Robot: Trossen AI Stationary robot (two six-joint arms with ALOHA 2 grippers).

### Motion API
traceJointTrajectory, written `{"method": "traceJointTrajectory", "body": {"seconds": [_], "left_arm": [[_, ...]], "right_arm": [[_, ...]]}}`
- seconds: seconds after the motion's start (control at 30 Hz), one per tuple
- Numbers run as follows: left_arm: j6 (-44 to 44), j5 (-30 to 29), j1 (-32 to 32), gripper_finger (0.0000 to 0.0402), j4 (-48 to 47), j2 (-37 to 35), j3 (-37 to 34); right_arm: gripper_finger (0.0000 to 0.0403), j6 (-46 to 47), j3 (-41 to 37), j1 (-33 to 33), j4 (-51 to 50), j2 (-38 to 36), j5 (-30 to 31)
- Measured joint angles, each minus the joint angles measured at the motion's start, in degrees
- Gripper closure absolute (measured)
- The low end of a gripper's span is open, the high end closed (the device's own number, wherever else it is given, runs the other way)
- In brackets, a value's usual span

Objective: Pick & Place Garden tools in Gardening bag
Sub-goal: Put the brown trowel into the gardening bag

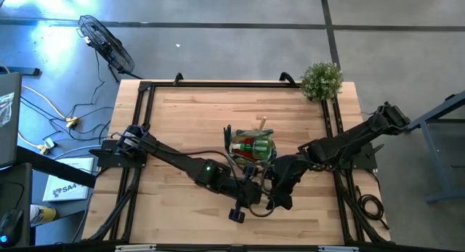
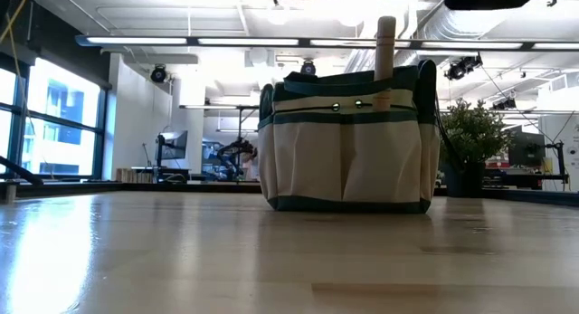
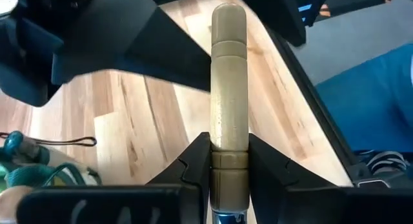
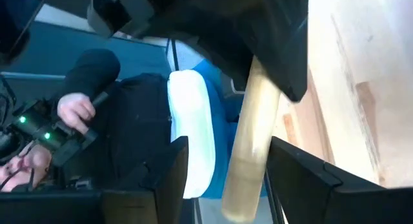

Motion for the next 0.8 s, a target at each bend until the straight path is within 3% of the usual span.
{"method": "traceJointTrajectory", "body": {"seconds": [0.3,0.47,0.63,0.8], "left_arm": [[-0.44,-0.80,-1.49,0.0338,-2.28,-0.66,-0.15],[-1.69,-2.01,-3.01,0.0338,-3.38,-1.29,-0.22],[-1.59,-5.30,-4.93,0.0338,-2.86,-2.38,-0.17],[-0.34,-12.33,-6.53,0.0338,-5.44,-4.92,-0.15]], "right_arm": [[0.0208,-0.28,0.13,-0.47,-2.96,-3.36,-0.83],[0.0208,-1.67,0.15,-0.27,-4.93,-8.38,3.04],[0.0208,-5.46,0.15,2.17,-10.19,-14.97,13.12],[0.0208,-10.55,0.13,9.81,-12.10,-19.78,29.28]]}}
